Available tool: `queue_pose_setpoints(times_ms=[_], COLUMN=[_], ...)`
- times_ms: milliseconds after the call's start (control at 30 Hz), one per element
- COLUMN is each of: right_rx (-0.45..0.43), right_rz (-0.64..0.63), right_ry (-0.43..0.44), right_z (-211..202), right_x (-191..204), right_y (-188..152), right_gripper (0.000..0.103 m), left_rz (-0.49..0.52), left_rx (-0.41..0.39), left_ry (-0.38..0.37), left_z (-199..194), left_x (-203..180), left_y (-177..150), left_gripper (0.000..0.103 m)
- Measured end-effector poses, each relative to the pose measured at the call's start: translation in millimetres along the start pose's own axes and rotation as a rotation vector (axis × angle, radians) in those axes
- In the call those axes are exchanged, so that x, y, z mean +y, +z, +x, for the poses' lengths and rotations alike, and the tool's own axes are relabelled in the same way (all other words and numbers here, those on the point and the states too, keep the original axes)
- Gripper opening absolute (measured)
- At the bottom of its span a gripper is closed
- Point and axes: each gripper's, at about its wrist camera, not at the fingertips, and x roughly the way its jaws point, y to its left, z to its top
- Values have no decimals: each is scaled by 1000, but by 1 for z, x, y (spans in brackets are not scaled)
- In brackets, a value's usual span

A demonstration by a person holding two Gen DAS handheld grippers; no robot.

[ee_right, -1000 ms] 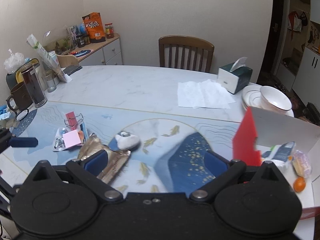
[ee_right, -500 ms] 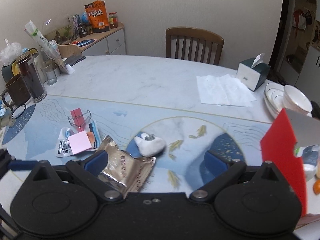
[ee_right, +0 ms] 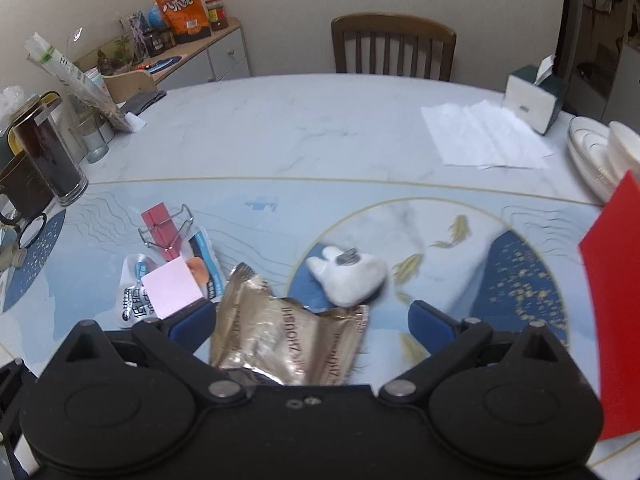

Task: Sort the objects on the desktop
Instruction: 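Grasp the bag of white beads with the left gripper while the right gripper grasps the gold foil bag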

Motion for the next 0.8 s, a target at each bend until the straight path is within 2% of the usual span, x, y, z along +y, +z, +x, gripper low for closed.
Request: queue_pose_setpoints(times_ms=[233,433,800], right_rx=[49,90,137], right_rz=[-31,-60,-67], right_ry=[20,-3,1], right_z=[19,33,42], right_x=[14,18,14], right_y=[-6,-11,-12], right_gripper=[103,102,95], left_rz=[-13,-23,-30], left_rx=[22,39,52], left_ry=[9,11,1], left_z=[6,11,12], left_x=[3,4,-1], left_y=[-1,-2,-4], left_gripper=[98,93,70])
